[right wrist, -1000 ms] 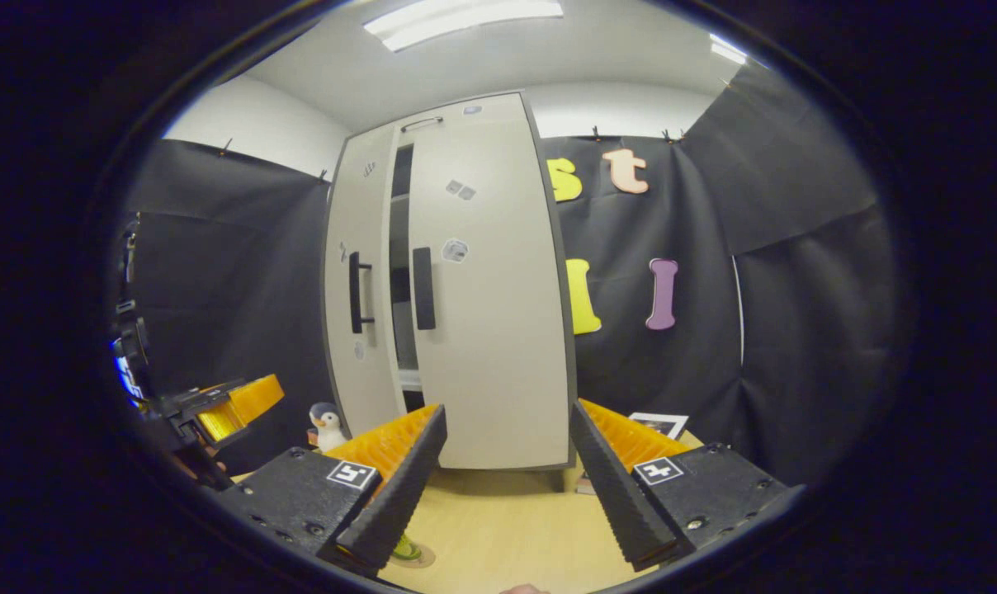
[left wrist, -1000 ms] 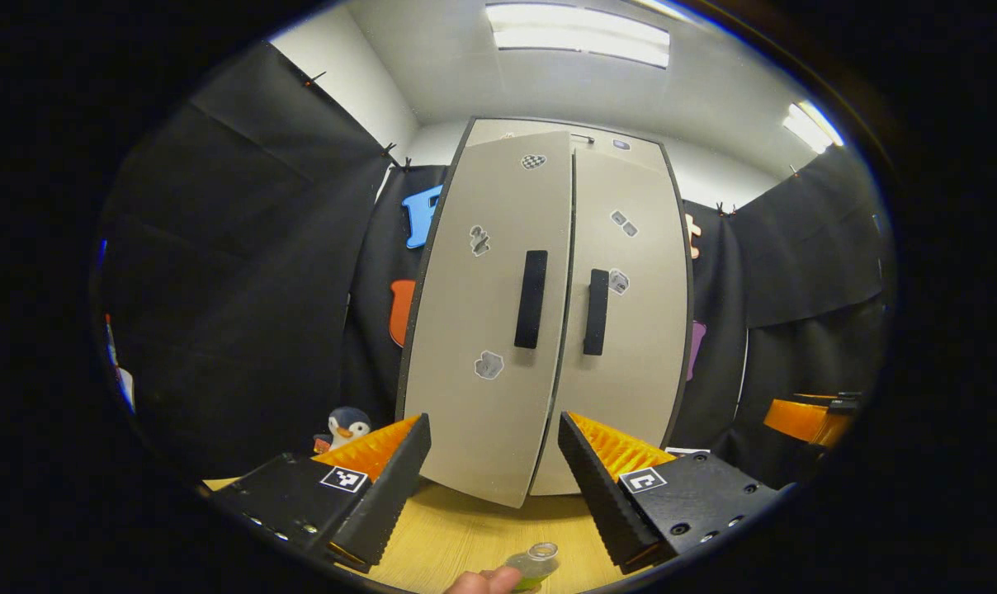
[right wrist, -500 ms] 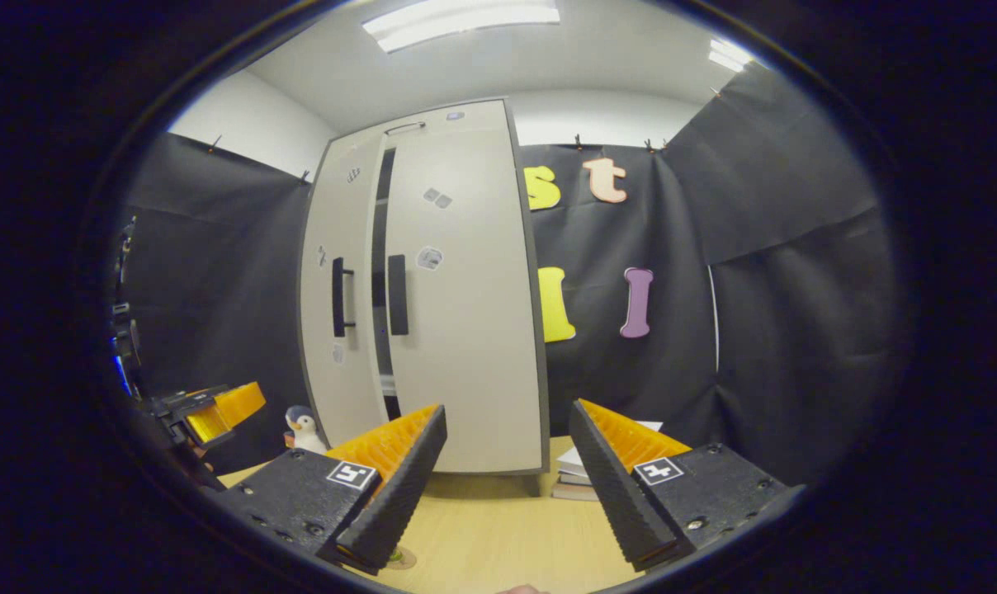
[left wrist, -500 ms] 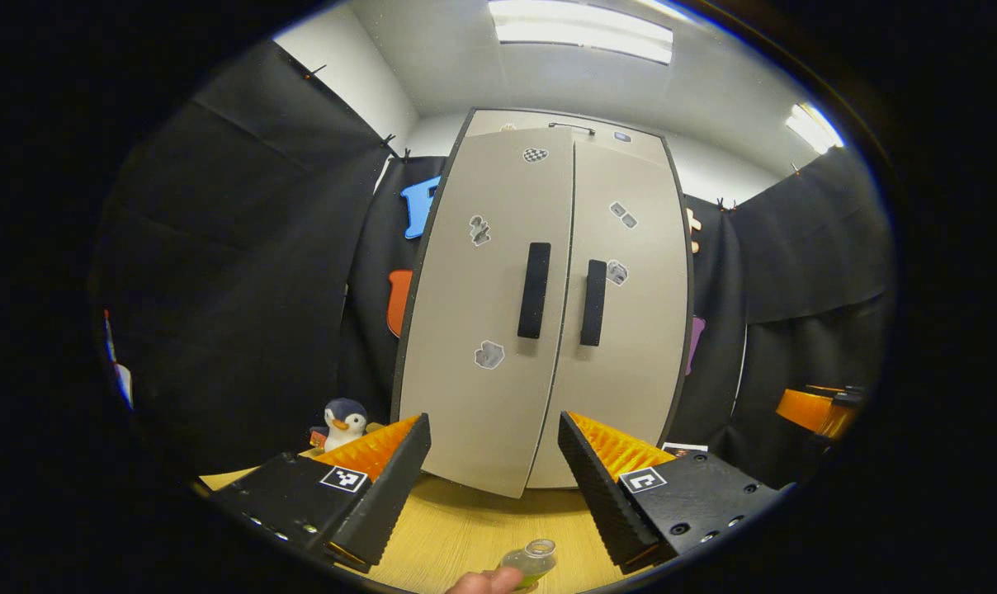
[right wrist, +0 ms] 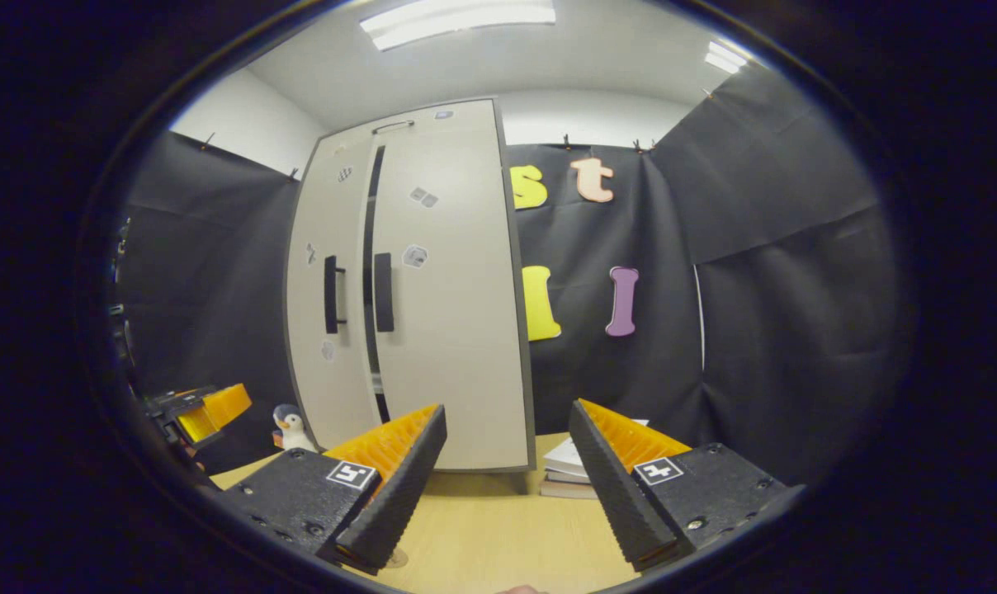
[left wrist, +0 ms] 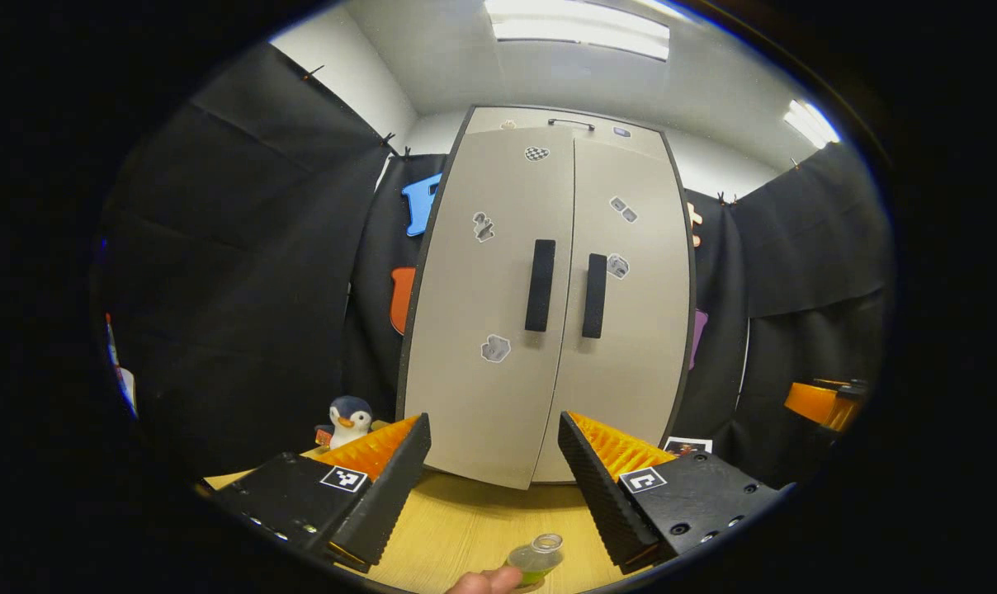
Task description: Grasp the bottle in the cabinet with the left hand and place it on the coaster, then close the right door with the right hand and the left door with the left hand.
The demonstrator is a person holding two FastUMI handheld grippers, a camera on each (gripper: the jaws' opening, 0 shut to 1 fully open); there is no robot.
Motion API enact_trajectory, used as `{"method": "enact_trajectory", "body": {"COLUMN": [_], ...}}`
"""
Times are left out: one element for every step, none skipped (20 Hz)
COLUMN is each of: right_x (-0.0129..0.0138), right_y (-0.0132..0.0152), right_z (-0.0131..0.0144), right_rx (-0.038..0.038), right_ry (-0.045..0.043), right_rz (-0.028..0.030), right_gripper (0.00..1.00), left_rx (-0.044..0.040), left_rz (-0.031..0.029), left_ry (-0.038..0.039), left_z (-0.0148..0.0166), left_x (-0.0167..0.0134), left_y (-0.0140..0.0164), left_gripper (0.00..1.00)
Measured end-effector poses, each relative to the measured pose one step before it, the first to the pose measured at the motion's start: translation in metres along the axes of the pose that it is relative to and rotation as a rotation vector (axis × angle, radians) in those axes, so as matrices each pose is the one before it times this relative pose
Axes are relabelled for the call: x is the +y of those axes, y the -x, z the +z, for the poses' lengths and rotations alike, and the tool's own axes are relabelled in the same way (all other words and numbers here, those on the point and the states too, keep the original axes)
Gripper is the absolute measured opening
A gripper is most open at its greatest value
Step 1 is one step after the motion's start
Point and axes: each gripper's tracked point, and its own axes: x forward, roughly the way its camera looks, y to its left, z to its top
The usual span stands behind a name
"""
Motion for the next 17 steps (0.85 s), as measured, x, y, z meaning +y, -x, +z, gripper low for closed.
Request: {"method": "enact_trajectory", "body": {"right_x": [0.00041, 0.00101, 0.00033, 0.00000, 0.00057, 0.00136, 0.00147, 0.00089, 0.00107, 0.00159, 0.00216, 0.00115, 0.00153, 0.00137, 0.00175, 0.00189, 0.00157], "right_y": [-0.00034, 0.00139, -0.00006, 0.00042, 0.00013, 0.00027, 0.00024, 0.00016, 0.00047, 0.00098, 0.00054, -0.00023, -0.00032, 0.00088, -0.00052, 0.00036, -0.00023], "right_z": [0.00013, -0.00017, 0.00067, -0.00041, 0.00046, -0.00036, 0.00028, -0.00029, -0.00053, -0.00084, 0.00001, -0.00087, 0.00088, 0.00043, 0.00016, 0.00007, 0.00084], "right_rx": [0.00283, -0.00098, -0.00032, 0.00051, -0.00115, 0.00141, 0.00006, 0.00114, 0.00192, 0.00199, 0.00214, 0.00181, -0.00035, -0.00094, -0.00072, -0.00136, 0.00014], "right_ry": [0.00194, 0.00044, -0.00096, -0.00053, -0.00101, 0.00015, 0.00173, 0.00350, 0.00359, 0.00210, 0.00168, 0.00187, 0.00197, 0.00165, 0.00061, 0.00033, 0.00140], "right_rz": [0.00248, 0.00260, -0.00044, -0.00166, 0.00003, 0.00095, 0.00237, 0.00144, 0.00087, 0.00238, 0.00394, 0.00269, 0.00071, 0.00099, 0.00263, 0.00239, 0.00185], "right_gripper": [0.99, 0.99, 0.99, 0.99, 0.99, 0.98, 0.99, 0.99, 0.99, 0.99, 0.99, 0.99, 0.99, 1.00, 0.98, 0.98, 0.99], "left_rx": [0.00058, 0.00228, -0.00011, -0.00207, -0.00097, -0.00022, -0.00243, -0.00165, -0.00153, -0.00295, -0.00219, -0.00100, -0.00104, 0.00030, 0.00061, -0.00031, -0.00015], "left_rz": [-0.00036, -0.00203, -0.00223, -0.00123, -0.00080, 0.00076, 0.00122, -0.00119, 0.00076, 0.00032, 0.00045, 0.00133, -0.00032, -0.00096, 0.00122, -0.00062, 0.00023], "left_ry": [-0.00673, -0.00204, -0.00004, 0.00003, 0.00000, 0.00035, 0.00143, 0.00194, 0.00066, -0.00084, -0.00097, 0.00008, 0.00145, 0.00113, 0.00046, -0.00007, -0.00023], "left_z": [-0.00153, -0.00083, -0.00004, 0.00050, 0.00006, -0.00022, 0.00077, 0.00062, 0.00049, 0.00086, 0.00052, 0.00032, -0.00008, -0.00023, -0.00011, 0.00028, -0.00002], "left_x": [-0.00027, -0.00082, -0.00012, -0.00010, 0.00062, 0.00117, 0.00094, -0.00023, 0.00043, 0.00106, 0.00144, 0.00142, 0.00050, 0.00056, 0.00136, 0.00090, 0.00105], "left_y": [0.00050, 0.00141, 0.00073, 0.00088, 0.00177, 0.00073, 0.00046, -0.00071, 0.00118, 0.00021, 0.00064, 0.00031, 0.00030, 0.00066, 0.00050, 0.00039, 0.00083], "left_gripper": [0.95, 0.95, 0.95, 0.95, 0.95, 0.95, 0.95, 1.00, 1.00, 0.95, 0.95, 0.95, 1.00, 1.00, 0.95, 0.95, 1.00]}}
